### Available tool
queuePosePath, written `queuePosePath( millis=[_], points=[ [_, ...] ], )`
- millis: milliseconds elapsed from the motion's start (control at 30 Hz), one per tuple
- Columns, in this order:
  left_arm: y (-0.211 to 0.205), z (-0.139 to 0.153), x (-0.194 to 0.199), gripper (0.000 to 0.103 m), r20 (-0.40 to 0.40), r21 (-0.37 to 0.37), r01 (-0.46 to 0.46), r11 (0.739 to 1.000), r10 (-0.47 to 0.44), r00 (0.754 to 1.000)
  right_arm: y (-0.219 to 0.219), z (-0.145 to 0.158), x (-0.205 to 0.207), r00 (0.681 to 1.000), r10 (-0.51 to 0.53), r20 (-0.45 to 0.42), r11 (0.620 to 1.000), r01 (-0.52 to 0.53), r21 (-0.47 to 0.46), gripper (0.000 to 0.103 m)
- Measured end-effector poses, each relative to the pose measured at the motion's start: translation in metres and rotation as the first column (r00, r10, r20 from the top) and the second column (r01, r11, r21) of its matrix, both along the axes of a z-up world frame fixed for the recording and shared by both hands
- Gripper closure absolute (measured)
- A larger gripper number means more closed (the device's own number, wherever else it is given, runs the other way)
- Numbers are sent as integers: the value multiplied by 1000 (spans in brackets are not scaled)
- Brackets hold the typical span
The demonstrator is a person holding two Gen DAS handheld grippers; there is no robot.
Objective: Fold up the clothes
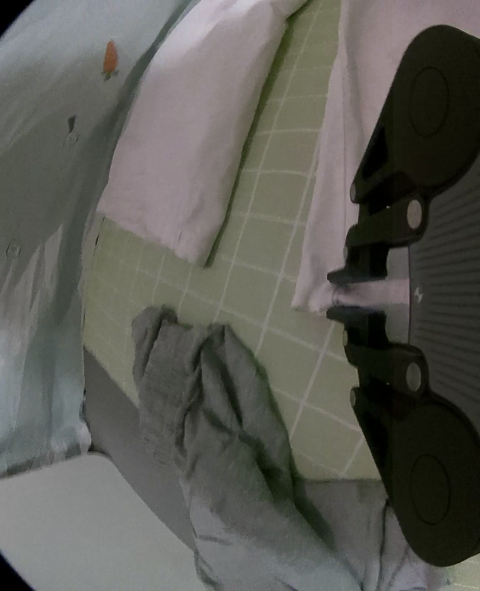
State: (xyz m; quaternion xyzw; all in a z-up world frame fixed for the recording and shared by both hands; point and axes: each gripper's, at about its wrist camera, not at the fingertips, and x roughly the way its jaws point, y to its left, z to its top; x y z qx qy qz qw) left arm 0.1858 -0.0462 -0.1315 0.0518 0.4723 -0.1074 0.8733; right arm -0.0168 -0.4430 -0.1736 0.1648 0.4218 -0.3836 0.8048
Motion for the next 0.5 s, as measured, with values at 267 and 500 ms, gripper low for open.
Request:
queuePosePath(
  millis=[267,500],
  points=[
    [49,-1,31,97,80,115,-145,983,137,987,18,12,-22,1000,-22,20,1000,22,22,1],
    [55,14,35,69,54,81,-204,976,200,978,19,19,-47,997,-30,66,999,27,40,1]
  ],
)
